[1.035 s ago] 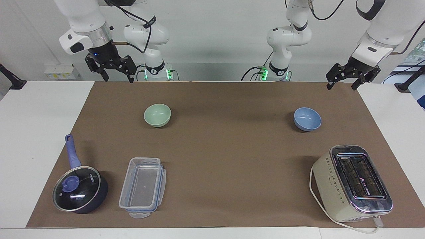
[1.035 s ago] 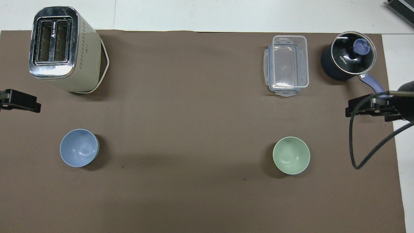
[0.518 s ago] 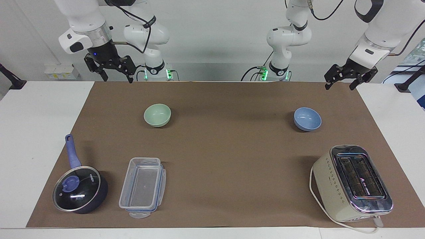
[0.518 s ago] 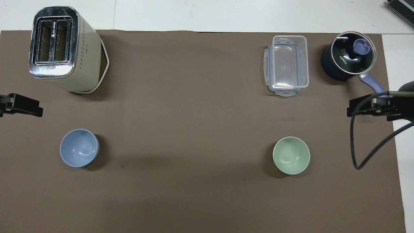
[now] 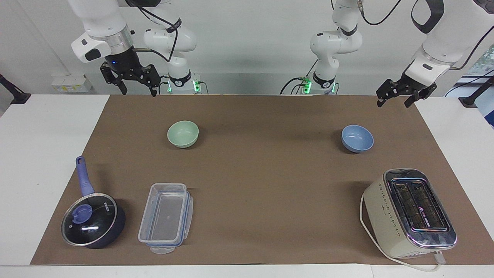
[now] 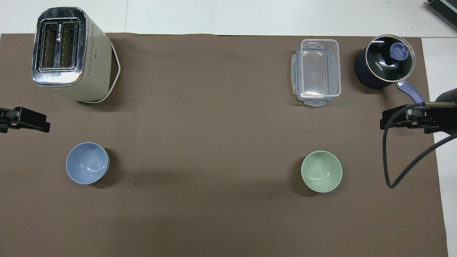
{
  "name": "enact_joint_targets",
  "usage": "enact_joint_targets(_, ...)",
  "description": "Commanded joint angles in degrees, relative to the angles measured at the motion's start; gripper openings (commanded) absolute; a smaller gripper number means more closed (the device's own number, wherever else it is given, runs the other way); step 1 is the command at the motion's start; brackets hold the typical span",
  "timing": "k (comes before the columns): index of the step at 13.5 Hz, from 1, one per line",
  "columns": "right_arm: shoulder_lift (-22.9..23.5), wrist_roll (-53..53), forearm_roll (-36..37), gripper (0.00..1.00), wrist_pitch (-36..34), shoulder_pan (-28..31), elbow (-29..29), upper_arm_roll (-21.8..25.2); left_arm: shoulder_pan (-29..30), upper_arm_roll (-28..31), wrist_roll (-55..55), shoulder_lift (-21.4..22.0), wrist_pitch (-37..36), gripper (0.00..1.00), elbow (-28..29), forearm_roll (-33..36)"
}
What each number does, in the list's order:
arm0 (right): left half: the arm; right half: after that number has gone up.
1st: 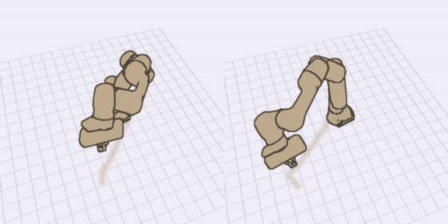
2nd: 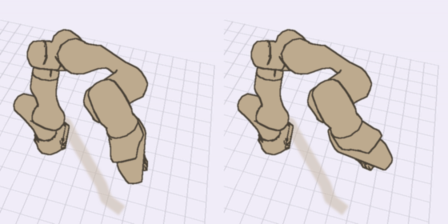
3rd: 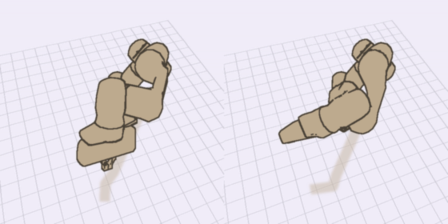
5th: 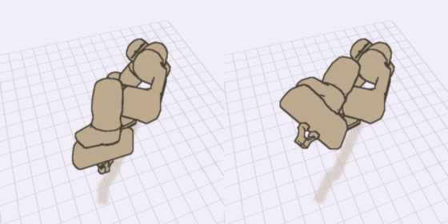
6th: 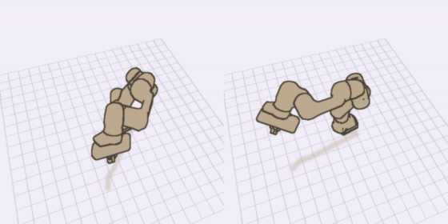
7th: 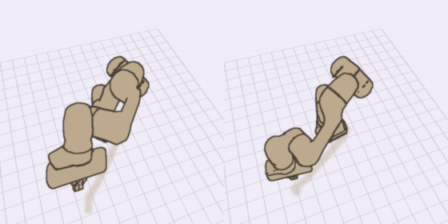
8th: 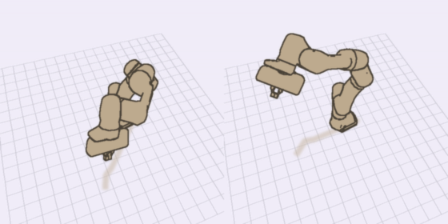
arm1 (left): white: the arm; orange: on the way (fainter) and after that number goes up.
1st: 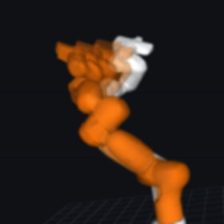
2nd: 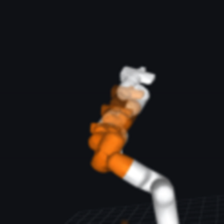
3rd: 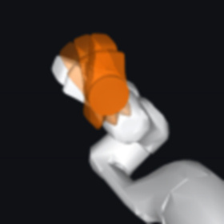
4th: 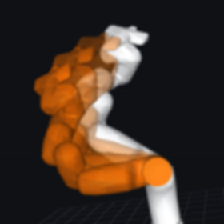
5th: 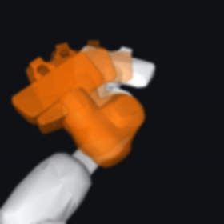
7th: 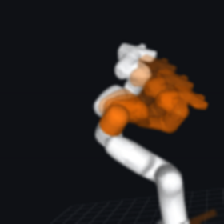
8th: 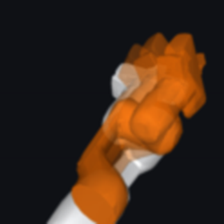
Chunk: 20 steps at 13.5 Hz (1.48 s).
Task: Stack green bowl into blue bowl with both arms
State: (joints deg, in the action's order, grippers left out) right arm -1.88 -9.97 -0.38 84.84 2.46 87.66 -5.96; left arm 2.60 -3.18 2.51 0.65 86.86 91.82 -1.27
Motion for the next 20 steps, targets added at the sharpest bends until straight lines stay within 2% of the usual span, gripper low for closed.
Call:
enact_joint_targets(1,-1.4,0.7,0.0,1.0,0.8,0.4,1.4,-0.1,1.2,0.2,1.8,2.1,3.7,1.0,4.6,1.0)
enact_joint_targets(12,-1.7,0.0,0.5,1.0,1.2,0.4,2.0,-0.1,4.6,0.3,12.9,2.8,11.4,1.0,13.5,0.9)
enact_joint_targets(20,-1.5,-0.1,0.0,1.0,1.1,1.0,1.7,-0.1,5.6,0.3,13.1,3.5,19.8,1.0,22.0,0.9)
